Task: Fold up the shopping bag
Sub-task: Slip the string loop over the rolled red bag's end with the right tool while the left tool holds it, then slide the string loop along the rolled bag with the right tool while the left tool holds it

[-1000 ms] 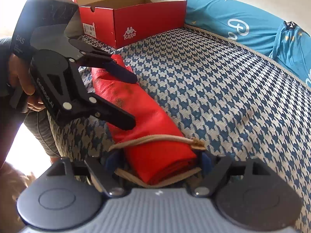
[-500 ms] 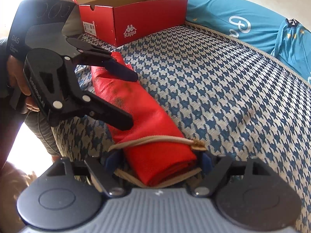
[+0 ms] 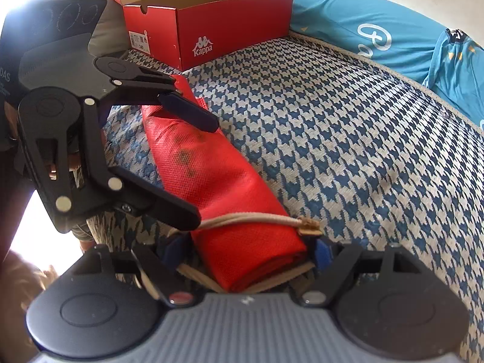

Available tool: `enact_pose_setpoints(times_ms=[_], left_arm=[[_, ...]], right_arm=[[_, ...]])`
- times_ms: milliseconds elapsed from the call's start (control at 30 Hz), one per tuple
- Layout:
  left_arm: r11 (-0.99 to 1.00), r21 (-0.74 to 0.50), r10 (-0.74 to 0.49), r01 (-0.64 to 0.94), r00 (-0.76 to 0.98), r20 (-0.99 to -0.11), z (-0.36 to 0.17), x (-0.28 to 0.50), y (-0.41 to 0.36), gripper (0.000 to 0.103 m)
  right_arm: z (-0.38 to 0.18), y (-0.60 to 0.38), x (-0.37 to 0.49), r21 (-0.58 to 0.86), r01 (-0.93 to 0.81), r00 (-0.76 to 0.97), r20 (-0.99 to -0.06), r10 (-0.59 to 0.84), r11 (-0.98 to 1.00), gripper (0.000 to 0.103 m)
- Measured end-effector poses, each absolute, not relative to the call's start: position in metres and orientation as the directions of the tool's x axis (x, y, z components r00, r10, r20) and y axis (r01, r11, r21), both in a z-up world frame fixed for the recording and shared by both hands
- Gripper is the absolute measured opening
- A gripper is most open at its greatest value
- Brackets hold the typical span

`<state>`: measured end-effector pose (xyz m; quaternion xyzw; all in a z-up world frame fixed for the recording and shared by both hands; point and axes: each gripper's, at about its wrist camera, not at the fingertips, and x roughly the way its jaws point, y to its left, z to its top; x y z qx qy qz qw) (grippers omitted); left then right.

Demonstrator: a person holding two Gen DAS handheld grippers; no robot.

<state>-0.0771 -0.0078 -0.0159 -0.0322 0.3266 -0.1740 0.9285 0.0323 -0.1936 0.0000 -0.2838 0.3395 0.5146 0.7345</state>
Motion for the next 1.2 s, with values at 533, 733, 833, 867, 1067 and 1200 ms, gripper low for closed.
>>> enact_pose_setpoints(times_ms=[533,733,833,867,1067,1200], left_arm=[[0.961,-0.117,-0.265,0.249,0.721,-0.64,-0.026,-0.068,-0.011,0.103],[0.968,-0.121,-0.245,0.219,0.728,-0.64,-0.03,-0.069,-0.009,0.103],[0.97,-0.127,-0.241,0.21,0.73,-0.64,-0.033,-0.069,-0.007,0.103],[0.971,-0.128,-0.238,0.204,0.731,-0.64,-0.034,-0.068,-0.007,0.103],[0.974,-0.145,-0.226,0.174,0.732,-0.643,-0.039,-0.063,-0.002,0.103],[0.975,-0.153,-0.224,0.163,0.732,-0.644,-0.042,-0.061,0.0,0.103]], right_arm=[[-0.003,-0.203,0.03,-0.075,-0.948,0.253,-0.769,0.586,0.311,0.08],[-0.004,-0.211,0.028,-0.065,-0.945,0.257,-0.751,0.608,0.32,0.08],[-0.005,-0.212,0.029,-0.068,-0.946,0.26,-0.745,0.614,0.318,0.08],[-0.005,-0.212,0.029,-0.069,-0.946,0.26,-0.744,0.615,0.316,0.08],[-0.006,-0.211,0.032,-0.076,-0.949,0.26,-0.738,0.622,0.307,0.086],[-0.008,-0.211,0.035,-0.073,-0.95,0.258,-0.732,0.63,0.304,0.09]])
